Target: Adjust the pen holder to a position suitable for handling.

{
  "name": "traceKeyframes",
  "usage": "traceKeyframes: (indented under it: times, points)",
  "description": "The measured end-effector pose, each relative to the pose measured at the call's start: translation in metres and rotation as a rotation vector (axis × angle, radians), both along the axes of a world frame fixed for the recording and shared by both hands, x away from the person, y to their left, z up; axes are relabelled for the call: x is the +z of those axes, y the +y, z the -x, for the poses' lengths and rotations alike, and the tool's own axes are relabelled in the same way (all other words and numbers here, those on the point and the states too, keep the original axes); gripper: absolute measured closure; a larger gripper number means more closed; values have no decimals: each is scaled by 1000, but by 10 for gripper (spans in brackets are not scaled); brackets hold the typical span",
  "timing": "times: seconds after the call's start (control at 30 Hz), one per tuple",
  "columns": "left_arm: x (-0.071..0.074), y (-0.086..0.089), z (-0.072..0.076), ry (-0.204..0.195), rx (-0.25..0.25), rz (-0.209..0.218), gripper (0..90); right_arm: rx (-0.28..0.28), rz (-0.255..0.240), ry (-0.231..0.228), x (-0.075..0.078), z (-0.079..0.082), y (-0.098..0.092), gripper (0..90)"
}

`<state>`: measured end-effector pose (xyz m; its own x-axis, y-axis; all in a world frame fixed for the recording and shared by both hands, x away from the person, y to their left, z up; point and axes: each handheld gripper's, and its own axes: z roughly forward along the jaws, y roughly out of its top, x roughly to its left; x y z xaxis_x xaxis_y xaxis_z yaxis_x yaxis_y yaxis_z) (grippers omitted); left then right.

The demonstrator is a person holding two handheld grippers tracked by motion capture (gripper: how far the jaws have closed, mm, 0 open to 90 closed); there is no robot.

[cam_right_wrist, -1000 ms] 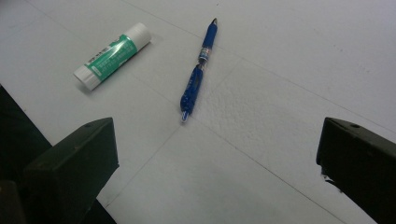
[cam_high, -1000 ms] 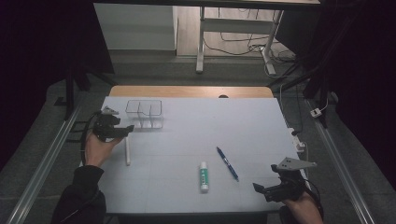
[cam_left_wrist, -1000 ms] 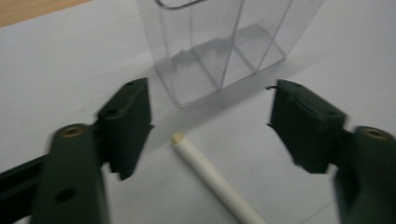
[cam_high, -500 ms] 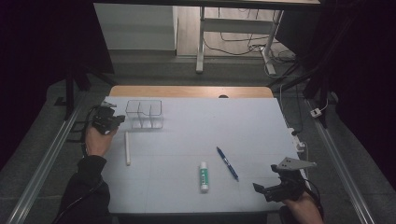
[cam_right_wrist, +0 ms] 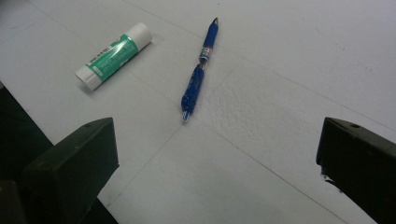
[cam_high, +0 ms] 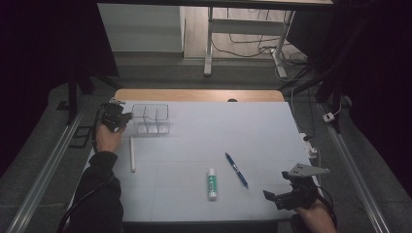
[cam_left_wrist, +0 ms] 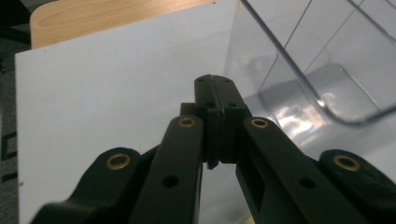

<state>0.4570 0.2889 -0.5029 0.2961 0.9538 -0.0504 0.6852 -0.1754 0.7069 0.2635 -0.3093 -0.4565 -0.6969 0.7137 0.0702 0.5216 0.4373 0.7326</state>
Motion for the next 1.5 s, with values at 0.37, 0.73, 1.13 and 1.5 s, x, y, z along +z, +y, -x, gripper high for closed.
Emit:
traceKeyframes:
  times: [0.37,0.73,1.13,1.5]
  points:
    - [-5,-1,-7,-6,-13,36,886,5,1,4,0,0,0,0]
    - [-2,-16,-5,-6,-62,34,886,6,-6,9,1,-1,0,0]
    - [0,-37,-8,-11,-127,45,886,20,7,-34,5,-5,7,0]
    - [3,-53,-6,-1,-166,37,886,78,-4,-71,8,-21,29,0]
